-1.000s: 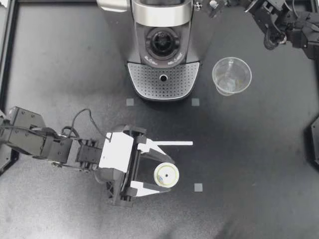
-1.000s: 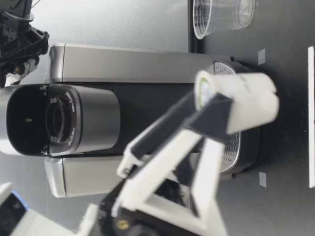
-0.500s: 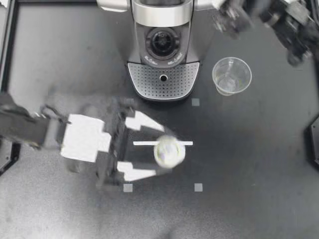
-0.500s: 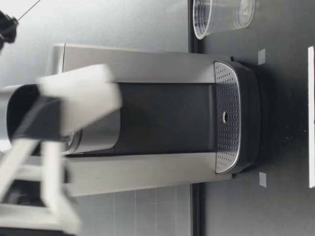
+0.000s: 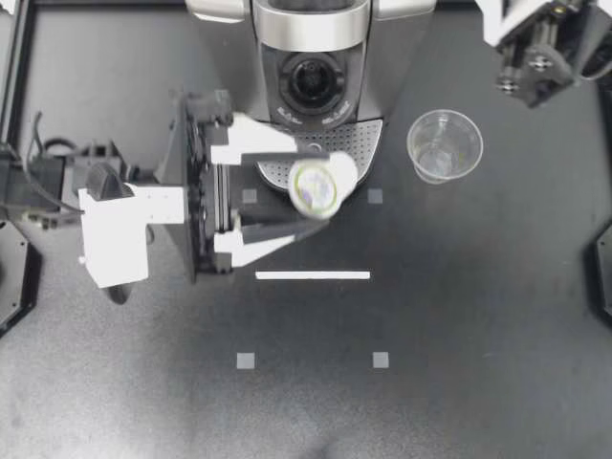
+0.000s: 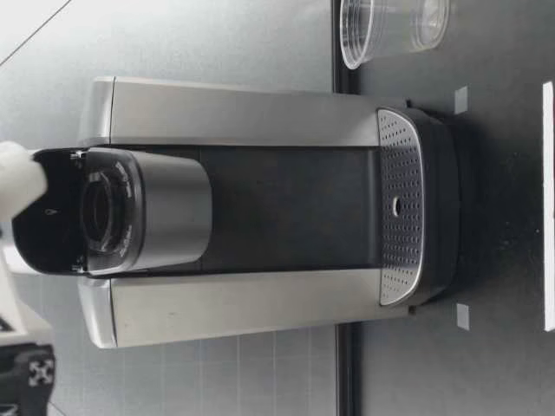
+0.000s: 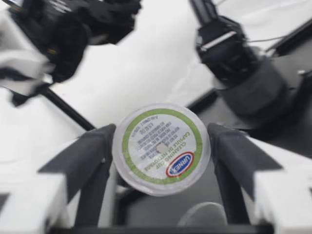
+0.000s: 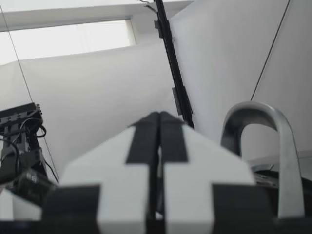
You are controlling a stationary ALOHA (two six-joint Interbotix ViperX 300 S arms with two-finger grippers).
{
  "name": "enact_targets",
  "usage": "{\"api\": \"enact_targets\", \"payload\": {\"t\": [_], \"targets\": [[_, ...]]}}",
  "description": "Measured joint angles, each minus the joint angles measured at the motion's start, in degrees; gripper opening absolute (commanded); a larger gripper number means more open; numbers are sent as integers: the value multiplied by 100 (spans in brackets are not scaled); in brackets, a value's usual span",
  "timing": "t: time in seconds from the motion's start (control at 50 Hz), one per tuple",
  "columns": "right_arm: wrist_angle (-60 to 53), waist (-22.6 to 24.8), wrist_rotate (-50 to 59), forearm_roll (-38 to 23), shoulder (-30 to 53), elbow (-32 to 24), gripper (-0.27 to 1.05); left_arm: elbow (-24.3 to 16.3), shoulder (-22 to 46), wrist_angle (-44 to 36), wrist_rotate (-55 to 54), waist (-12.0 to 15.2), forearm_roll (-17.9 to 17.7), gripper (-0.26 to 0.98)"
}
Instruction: Place the coffee capsule inside the capsule container, then place the cup onto the center of the cup tray, then push the 'Hot Water' and 'Travel Mug' buttons.
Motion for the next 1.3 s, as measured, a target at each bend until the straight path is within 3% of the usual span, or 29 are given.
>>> {"api": "enact_targets", "payload": {"t": [0.3, 0.5, 0.78, 1.08, 1.3], "targets": [[62, 0, -9, 0, -290, 167, 10, -18, -62, 9, 1143, 396, -18, 52], [62, 0, -26, 0, -369, 211, 10, 158, -62, 0, 1503, 475, -387, 52], [79, 0, -141, 0, -369, 211, 10, 185, -62, 9, 2021, 554, -1485, 51], [97, 0, -149, 0, -378, 211, 10, 132, 62, 9, 3375, 554, -2892, 51], [97, 0, -167, -9, -387, 211, 10, 105, 123, 0, 3806, 554, -3322, 52]]}}
